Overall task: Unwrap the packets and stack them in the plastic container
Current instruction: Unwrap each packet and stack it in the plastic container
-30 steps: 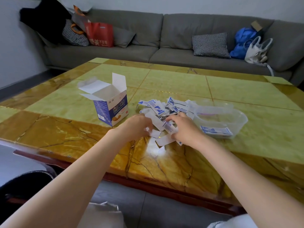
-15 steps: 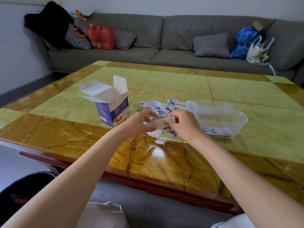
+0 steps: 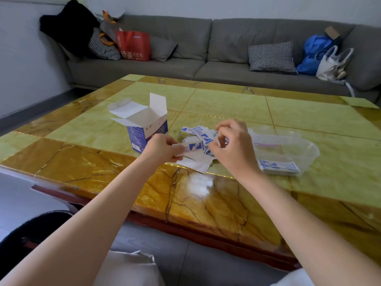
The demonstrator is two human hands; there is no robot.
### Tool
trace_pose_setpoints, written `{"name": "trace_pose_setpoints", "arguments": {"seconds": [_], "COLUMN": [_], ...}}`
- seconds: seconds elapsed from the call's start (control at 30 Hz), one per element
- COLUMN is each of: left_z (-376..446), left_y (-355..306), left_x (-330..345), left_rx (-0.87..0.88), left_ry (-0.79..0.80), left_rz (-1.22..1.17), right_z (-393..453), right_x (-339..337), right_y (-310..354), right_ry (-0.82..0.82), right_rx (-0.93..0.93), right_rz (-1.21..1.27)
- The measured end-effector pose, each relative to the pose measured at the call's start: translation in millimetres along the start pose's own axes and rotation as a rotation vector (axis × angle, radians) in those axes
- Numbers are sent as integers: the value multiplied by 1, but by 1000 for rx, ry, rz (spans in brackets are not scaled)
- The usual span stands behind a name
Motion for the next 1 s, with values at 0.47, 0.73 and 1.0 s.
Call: {"name": "trace_pose_setpoints", "arguments": {"seconds": [0.47,0.73,1.0], "left_z": [-7,-10,-7], "left_y": [-12,-26,-27], "left_x": [3,25,53], "left_rx": [-42,42,409], "left_ry": [11,125,235], "left_rz": [-347,-173,790], "right_z": [-22,-36,-3], "right_x": [48,57,8], "right_y": [-40,-46,-11], "right_ry": [220,217,184], "right_rx": [798,1071,57], "right_rz": [902,1242,-269]}}
Point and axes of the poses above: each hand's wrist, its own z-axis towards the middle knuckle, its own x-axis out of the palm, y = z × x, the point moved 9 cm from there along z, towards the middle knuckle, and after that the axes turned 2 degrees about -z, right-handed, at the moved point
